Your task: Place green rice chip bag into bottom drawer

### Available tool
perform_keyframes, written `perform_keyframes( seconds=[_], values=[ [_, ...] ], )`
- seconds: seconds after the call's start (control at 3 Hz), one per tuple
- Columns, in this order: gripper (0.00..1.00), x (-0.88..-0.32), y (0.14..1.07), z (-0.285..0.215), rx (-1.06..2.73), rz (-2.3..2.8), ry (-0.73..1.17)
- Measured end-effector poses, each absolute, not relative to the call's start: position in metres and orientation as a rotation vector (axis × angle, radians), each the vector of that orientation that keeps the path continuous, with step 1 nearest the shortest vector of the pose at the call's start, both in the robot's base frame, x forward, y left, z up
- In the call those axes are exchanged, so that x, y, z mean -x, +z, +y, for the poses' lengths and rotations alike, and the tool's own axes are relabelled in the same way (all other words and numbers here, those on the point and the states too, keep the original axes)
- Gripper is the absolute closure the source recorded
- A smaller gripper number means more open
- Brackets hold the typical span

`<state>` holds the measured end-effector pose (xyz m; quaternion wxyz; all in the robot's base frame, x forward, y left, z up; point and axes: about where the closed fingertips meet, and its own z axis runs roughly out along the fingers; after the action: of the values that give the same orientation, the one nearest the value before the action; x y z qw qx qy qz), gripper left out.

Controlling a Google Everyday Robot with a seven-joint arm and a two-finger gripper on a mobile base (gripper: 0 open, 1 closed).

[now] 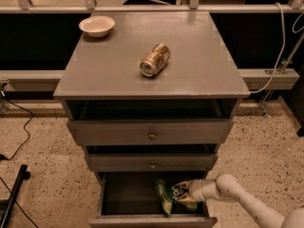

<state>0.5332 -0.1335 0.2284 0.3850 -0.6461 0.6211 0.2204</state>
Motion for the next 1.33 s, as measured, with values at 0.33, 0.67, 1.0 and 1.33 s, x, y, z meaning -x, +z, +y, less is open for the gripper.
perform_keyframes(
  seconds=[0.33, 0.67, 1.0, 1.33],
  values=[
    [0.62, -0.5303, 0.2149, -0.1404, 1.627, 1.586, 0.599],
    [0.39, -0.5299, 0.2143, -0.1384, 1.628, 1.585, 0.602],
    [0.15, -0.5289, 0.2133, -0.1357, 1.629, 1.583, 0.608],
    [0.0, -0.5278, 0.2123, -0.1333, 1.629, 1.581, 0.613]
  ],
)
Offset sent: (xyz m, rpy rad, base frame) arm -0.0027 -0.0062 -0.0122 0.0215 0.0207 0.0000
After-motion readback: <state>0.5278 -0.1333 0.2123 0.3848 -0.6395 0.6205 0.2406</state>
